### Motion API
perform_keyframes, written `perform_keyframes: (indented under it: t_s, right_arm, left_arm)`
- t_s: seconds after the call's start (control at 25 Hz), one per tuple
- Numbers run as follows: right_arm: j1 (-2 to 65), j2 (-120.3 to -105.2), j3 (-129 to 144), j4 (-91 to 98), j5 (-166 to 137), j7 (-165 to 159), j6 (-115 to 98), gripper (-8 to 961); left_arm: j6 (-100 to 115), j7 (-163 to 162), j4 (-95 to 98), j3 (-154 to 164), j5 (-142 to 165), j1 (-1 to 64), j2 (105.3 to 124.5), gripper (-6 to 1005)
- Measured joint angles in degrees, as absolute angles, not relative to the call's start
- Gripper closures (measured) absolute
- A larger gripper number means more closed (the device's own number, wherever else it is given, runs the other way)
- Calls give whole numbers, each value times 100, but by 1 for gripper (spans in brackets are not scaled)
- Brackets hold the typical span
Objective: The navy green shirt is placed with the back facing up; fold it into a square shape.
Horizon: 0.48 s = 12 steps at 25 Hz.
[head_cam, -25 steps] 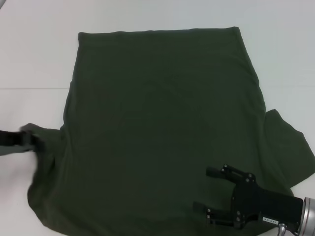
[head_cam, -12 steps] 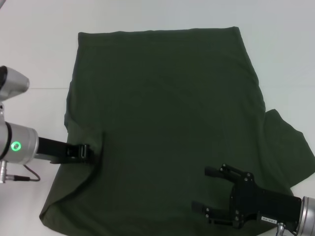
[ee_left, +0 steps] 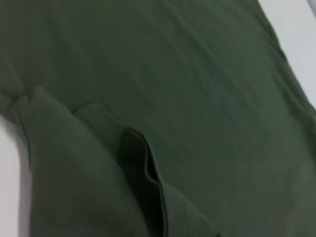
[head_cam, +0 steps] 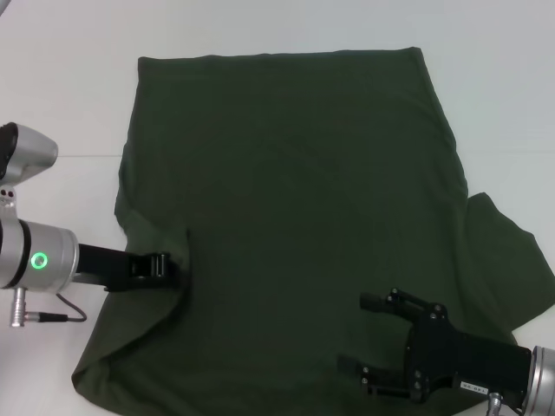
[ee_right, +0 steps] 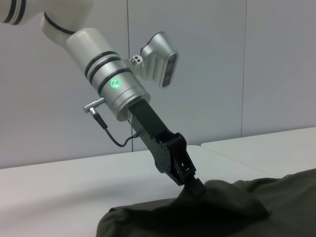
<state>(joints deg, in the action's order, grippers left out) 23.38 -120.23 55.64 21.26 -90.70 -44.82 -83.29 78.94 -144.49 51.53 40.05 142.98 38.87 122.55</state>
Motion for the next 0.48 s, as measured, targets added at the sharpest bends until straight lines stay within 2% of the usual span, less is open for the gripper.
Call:
perform_keyframes:
  t_s: [0.48]
  right_arm:
    - [2337, -12023, 5581, 2133, -9070, -4482, -8341, 39]
  left_arm:
    - [7728, -14403, 4738, 4003, 14193, 3764, 12120, 980]
